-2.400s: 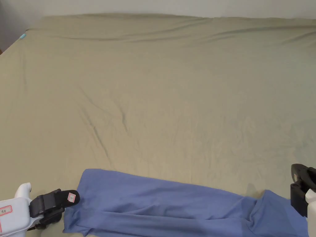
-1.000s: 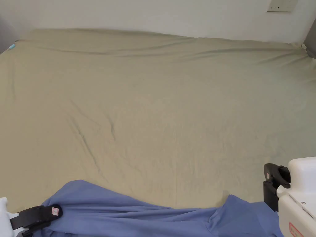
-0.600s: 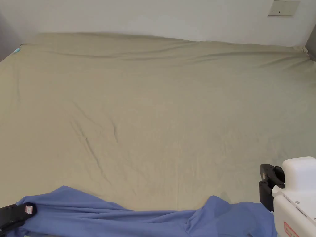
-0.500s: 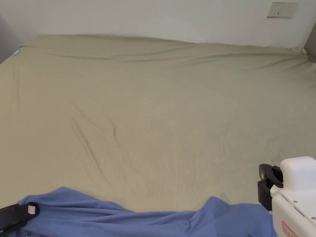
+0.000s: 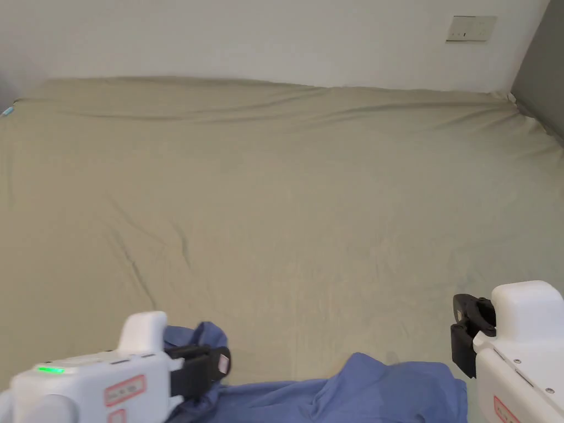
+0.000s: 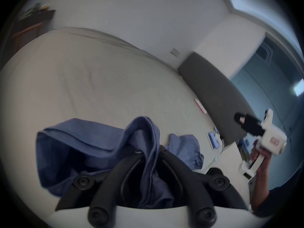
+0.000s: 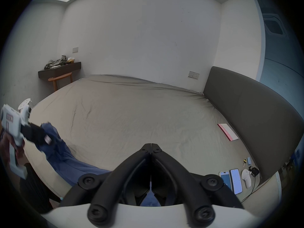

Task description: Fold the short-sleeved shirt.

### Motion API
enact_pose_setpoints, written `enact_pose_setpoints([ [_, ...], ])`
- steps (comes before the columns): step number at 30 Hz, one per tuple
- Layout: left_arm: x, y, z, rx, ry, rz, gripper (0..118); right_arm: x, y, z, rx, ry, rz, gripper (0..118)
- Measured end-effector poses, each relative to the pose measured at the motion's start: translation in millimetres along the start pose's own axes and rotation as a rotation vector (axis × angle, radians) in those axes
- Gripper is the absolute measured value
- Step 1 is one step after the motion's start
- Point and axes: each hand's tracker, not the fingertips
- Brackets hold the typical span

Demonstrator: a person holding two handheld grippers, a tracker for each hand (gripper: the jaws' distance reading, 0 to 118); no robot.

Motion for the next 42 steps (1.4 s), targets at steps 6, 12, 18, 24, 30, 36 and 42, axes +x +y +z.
enact_pose_setpoints([
  [6, 39.8, -36.1, -74.7, -0.139, 0.048, -0.054, 10, 20.7, -9.2, 8.6, -0.005, -0.028, -0.021, 2],
  [12, 66.5, -64.2, -128.9, -0.219, 0.202, -0.165, 10, 33.6, -21.8, 4.2, -0.033, -0.038, -0.052, 2],
  [18, 74.6, -75.0, -146.6, -0.209, 0.246, -0.165, 22, 38.0, -27.2, -1.9, -0.051, -0.037, -0.066, 2],
  [24, 90.0, -69.5, -114.7, -0.177, -0.042, -0.081, 118, 34.9, -25.2, -4.3, -0.053, -0.031, -0.067, 2],
  [30, 52.9, -33.0, -26.8, 0.061, -0.049, 0.019, 72, 31.8, -20.4, 2.0, -0.039, -0.032, -0.059, 2],
  [36, -1.2, -11.0, 18.0, 0.207, 0.329, -0.027, 0, 25.8, -21.7, 7.8, -0.034, -0.031, -0.054, 2],
  [42, 5.7, -36.7, -14.8, 0.132, 0.341, -0.163, 0, 19.1, -24.5, 14.3, -0.038, -0.024, -0.044, 2],
])
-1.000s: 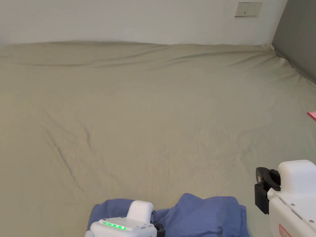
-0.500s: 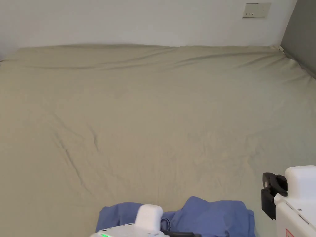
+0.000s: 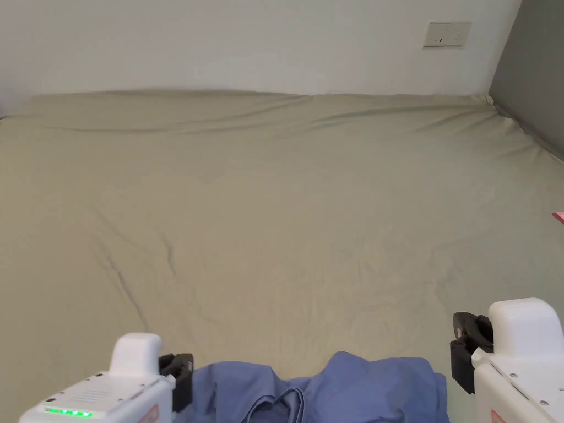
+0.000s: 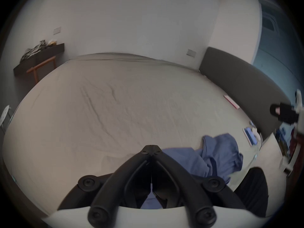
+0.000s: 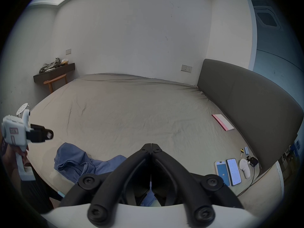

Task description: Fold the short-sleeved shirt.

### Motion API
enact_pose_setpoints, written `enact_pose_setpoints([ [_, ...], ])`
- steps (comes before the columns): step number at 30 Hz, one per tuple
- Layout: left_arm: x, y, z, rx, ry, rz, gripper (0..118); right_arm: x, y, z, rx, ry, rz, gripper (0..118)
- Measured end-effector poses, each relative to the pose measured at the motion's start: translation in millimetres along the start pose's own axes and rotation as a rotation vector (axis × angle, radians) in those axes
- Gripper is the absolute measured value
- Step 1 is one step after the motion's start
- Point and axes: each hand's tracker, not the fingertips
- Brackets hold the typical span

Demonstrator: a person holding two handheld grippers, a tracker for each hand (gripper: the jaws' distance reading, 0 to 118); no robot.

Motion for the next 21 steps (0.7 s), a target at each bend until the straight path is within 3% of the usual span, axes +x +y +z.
enact_pose_setpoints([
  [5, 49.3, -29.7, -43.8, -0.112, -0.016, -0.180, 0, 1.1, -0.3, 4.9, -0.001, -0.007, 0.003, 2],
  [14, 87.6, -47.8, -59.5, -0.197, -0.121, -0.113, 0, 11.5, -6.9, 5.2, -0.012, -0.021, -0.014, 2],
  [21, 130.6, -55.7, -85.8, -0.239, -0.208, -0.150, 0, 11.9, -14.2, -4.2, -0.042, -0.004, -0.017, 2],
])
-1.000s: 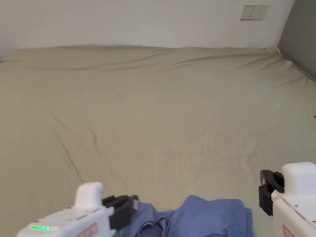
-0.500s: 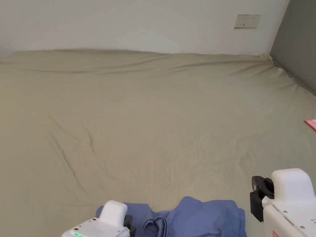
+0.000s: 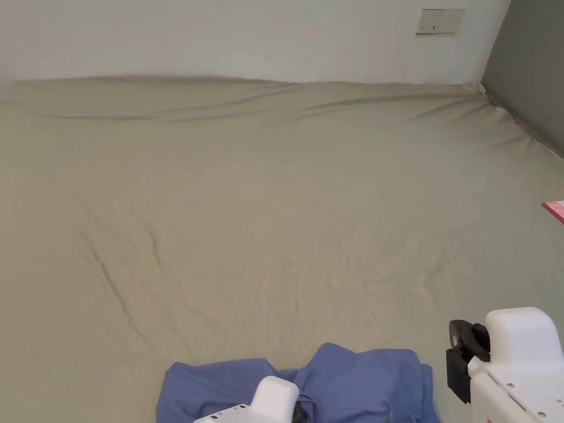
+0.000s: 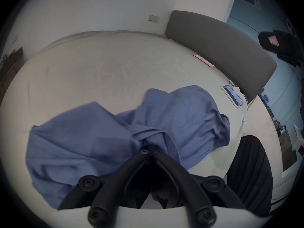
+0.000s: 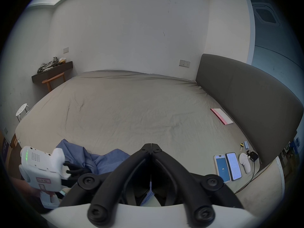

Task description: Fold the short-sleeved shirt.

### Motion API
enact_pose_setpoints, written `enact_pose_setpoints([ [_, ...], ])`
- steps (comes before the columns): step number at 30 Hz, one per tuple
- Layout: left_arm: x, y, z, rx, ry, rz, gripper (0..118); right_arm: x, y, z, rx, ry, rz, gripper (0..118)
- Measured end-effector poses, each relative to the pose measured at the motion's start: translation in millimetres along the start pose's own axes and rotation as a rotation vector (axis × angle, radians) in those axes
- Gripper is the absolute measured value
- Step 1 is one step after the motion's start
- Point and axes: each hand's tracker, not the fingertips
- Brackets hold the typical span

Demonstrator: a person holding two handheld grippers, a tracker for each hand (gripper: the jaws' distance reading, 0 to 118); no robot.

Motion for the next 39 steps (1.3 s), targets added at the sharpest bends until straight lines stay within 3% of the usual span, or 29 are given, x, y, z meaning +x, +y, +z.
enact_pose_setpoints([
  [6, -3.3, 3.0, -3.4, -0.004, -0.040, 0.075, 0, 7.7, 1.9, -3.0, -0.001, -0.009, -0.002, 2],
  [13, 1.5, 6.7, -0.9, -0.004, -0.057, 0.055, 0, 6.2, 4.1, -6.1, -0.003, -0.007, -0.015, 2],
  [17, -10.9, 11.5, 36.0, 0.078, -0.153, 0.162, 0, 2.3, 4.9, -3.9, -0.003, -0.005, 0.002, 2],
  [23, -67.3, 16.2, 104.9, 0.200, -0.133, 0.222, 0, -4.9, 11.4, 1.4, 0.013, -0.001, 0.012, 2],
  [28, -149.4, 4.8, 136.4, 0.238, -0.094, 0.356, 0, -15.0, 14.8, 5.0, 0.027, 0.013, 0.028, 2],
  [29, -162.1, 1.6, 140.8, 0.233, -0.117, 0.377, 6, -16.7, 15.0, 5.4, 0.027, 0.016, 0.033, 2],
  [31, -189.7, -5.5, 144.7, 0.209, -0.205, 0.441, 54, -19.4, 14.8, 6.3, 0.027, 0.021, 0.040, 2],
  [33, -211.3, -14.8, 141.5, 0.183, -0.260, 0.519, 113, -21.2, 14.9, 5.9, 0.025, 0.025, 0.046, 2],
  [39, -251.4, -43.9, 106.9, 0.115, -0.451, 0.812, 117, -23.5, 15.7, 4.1, 0.018, 0.026, 0.055, 2],
])
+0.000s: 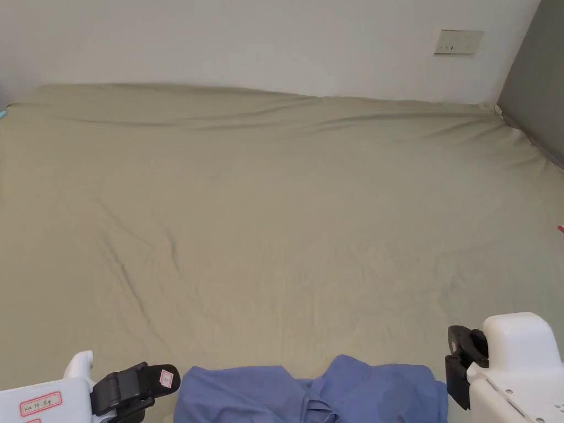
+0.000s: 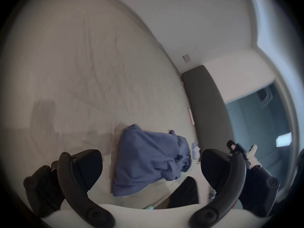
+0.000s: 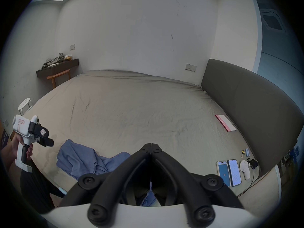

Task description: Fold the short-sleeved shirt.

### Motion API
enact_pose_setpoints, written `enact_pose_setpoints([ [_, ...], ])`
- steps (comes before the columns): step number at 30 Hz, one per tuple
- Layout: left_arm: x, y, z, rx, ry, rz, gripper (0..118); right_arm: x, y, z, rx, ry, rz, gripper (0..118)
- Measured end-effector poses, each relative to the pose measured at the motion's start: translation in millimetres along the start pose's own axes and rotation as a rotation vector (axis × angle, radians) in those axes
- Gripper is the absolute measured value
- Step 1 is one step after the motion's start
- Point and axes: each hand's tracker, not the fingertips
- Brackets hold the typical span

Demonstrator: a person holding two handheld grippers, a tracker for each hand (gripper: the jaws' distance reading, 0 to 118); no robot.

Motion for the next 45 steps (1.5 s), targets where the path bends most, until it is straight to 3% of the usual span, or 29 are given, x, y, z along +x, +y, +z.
enact_pose_setpoints([
  [5, -35.6, -6.0, -37.4, -0.137, -0.067, 0.121, 117, 1.4, 0.0, -4.1, -0.011, 0.001, 0.002, 2],
  [7, -43.4, -4.6, -45.0, -0.139, -0.232, 0.164, 117, 2.9, -0.3, -6.7, -0.018, 0.006, -0.010, 2],
  [8, -42.7, -5.4, -52.3, -0.161, -0.206, 0.202, 116, 3.2, -0.3, -7.3, -0.020, 0.006, -0.012, 2],
  [10, -28.0, -7.0, -69.4, -0.179, -0.176, 0.144, 114, 2.5, -0.6, -9.1, -0.022, 0.001, -0.009, 2],
  [11, -21.0, -6.1, -74.0, -0.209, -0.143, 0.105, 108, 2.1, -0.6, -10.0, -0.022, 0.003, -0.009, 2],
  [12, -15.7, -7.0, -80.9, -0.226, -0.094, 0.087, 73, 1.5, -0.7, -10.8, -0.023, 0.007, -0.011, 2],
  [13, -10.1, -8.6, -88.5, -0.232, -0.016, 0.057, 25, 0.5, -0.9, -11.6, -0.023, 0.012, -0.012, 2],
  [14, -3.9, -12.1, -97.3, -0.239, 0.109, -0.007, 20, -0.9, -0.9, -12.2, -0.024, 0.015, -0.010, 2],
  [15, -1.6, -17.6, -100.2, -0.240, 0.218, -0.068, 20, -2.4, -0.9, -12.6, -0.025, 0.017, -0.007, 2],
  [16, 6.2, -17.6, -97.9, -0.207, 0.098, -0.067, 20, -3.3, -0.9, -12.4, -0.026, 0.020, -0.004, 2],
  [18, 23.8, -18.6, -91.3, -0.154, 0.230, -0.135, 20, -4.2, -0.9, -11.2, -0.024, 0.026, 0.001, 2],
  [22, 44.7, -28.6, -83.8, -0.126, 0.316, -0.331, 20, -4.7, -0.4, -10.2, -0.021, 0.019, 0.013, 2],
  [26, 48.7, -27.8, -71.2, -0.103, 0.336, -0.327, 20, -5.4, 1.3, -7.5, -0.015, 0.021, 0.011, 2],
  [33, 41.0, -4.8, -6.8, 0.060, 0.528, -0.341, 20, -9.7, 6.2, -3.0, 0.002, 0.027, 0.022, 2],
  [41, 83.9, 11.6, 73.4, 0.231, 0.985, -0.551, 20, -21.1, 10.4, -6.4, 0.014, 0.050, 0.030, 2],
  [43, 91.6, 17.1, 75.6, 0.228, 1.002, -0.563, 20, -26.1, 10.8, -7.5, 0.014, 0.062, 0.037, 2],
  [45, 103.2, 18.2, 70.7, 0.203, 0.917, -0.540, 20, -30.0, 11.1, -7.6, 0.015, 0.074, 0.041, 2],
])
